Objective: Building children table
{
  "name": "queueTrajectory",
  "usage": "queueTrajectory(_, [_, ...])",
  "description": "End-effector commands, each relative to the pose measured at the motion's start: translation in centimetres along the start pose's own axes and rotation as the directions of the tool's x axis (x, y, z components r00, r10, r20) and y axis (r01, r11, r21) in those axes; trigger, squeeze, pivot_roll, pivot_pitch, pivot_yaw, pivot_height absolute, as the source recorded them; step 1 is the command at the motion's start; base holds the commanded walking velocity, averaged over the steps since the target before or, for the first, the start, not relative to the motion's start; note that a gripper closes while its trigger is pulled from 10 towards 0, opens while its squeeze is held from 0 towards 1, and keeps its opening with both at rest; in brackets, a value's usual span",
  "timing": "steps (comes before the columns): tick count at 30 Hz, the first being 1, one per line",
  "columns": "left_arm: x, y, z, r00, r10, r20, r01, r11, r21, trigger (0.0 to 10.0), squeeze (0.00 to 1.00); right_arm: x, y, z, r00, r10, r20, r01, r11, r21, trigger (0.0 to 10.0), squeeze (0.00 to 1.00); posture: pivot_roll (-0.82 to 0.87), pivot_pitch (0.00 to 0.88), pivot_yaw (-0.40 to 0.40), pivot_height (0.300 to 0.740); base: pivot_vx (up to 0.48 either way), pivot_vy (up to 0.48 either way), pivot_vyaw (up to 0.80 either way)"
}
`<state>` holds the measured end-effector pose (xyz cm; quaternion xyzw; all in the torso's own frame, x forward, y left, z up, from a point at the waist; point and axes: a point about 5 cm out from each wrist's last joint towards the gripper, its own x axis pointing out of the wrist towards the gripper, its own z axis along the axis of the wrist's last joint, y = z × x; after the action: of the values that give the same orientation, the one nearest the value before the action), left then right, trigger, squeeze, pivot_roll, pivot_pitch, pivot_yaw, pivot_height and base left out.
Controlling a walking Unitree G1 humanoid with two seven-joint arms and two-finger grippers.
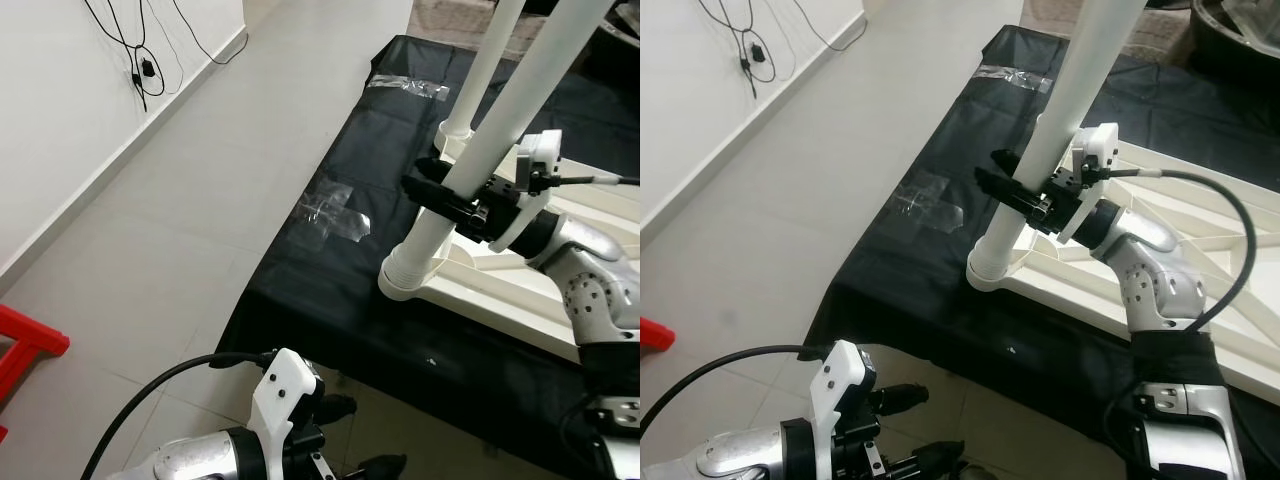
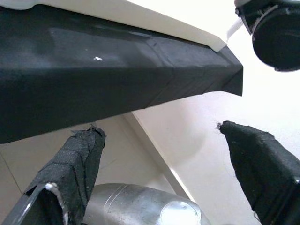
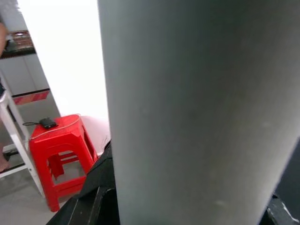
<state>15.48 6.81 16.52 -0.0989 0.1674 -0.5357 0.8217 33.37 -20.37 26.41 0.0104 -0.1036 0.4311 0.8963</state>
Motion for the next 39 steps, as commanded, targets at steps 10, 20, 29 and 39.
queueTrajectory(10, [0.1,-0.2,-0.3,1.0,-0.01,-0.02,0.01,1.0,-0.003,10.0,0.0,-0.5,0.3,-3.5,0.987,-0.09,-0.136,0.091,0.996,0.006,0.0,0.0,0.18,0.225,-0.074,0.74,0.0,0.0,0.0])
queueTrajectory(20, [0.6,0.6,-0.3,1.0,-0.003,-0.017,0.003,1.0,0.009,10.0,0.0,-0.8,0.4,-4.8,0.893,-0.428,-0.136,0.425,0.904,-0.052,0.0,0.0,0.17,0.198,-0.067,0.74,0.0,0.0,0.0])
queueTrajectory(29, [0.8,1.1,-0.4,1.0,0.003,-0.018,-0.002,1.0,0.018,10.0,0.0,-1.9,0.0,-4.9,0.713,-0.694,-0.103,0.687,0.72,-0.096,0.0,0.0,0.16,0.181,-0.062,0.74,0.0,0.0,0.0])
queueTrajectory(39, [1.2,1.8,-0.5,1.0,0.008,-0.016,-0.007,1.0,0.026,10.0,0.0,-0.8,2.7,-4.4,0.511,-0.858,-0.06,0.849,0.514,-0.123,0.0,0.0,0.16,0.161,-0.056,0.74,0.0,0.0,0.0])
